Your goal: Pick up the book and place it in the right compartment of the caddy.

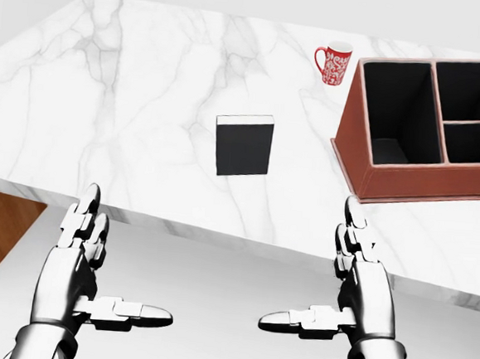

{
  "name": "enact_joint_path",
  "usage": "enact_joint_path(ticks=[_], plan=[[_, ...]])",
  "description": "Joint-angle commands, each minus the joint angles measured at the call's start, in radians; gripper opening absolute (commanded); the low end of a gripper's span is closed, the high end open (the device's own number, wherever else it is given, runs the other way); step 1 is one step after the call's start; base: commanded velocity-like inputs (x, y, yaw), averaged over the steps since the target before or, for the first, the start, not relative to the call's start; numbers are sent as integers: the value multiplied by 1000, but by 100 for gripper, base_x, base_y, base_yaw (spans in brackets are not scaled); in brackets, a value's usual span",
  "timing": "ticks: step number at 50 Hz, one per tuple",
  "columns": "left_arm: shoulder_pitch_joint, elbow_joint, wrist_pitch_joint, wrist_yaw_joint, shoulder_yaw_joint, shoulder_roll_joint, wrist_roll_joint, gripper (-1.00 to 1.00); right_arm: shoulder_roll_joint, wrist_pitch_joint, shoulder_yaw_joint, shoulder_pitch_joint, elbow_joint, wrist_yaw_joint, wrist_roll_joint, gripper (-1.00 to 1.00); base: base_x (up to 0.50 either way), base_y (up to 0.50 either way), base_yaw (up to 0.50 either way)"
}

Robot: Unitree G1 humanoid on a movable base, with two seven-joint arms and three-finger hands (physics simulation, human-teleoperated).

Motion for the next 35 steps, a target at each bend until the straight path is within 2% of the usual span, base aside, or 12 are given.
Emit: enact_joint_path(ticks=[1,15,19,22,23,35], plan=[[0,0,0,0,0,0,0,100,0,4,0,1,-4,1,0,100,7,-30,0],[0,0,0,0,0,0,0,100,-1,-14,-3,-2,17,3,0,100,7,-29,0],[0,0,0,0,0,0,0,100,-1,1,-2,-2,3,2,0,100,7,-29,0],[0,0,0,0,0,0,0,100,-1,-1,-2,-3,6,2,0,100,7,-29,0],[0,0,0,0,0,0,0,100,-2,36,-1,-3,-31,1,1,100,7,-30,0],[0,0,0,0,0,0,0,100,-1,39,-2,-2,-34,2,0,100,7,-30,0]])
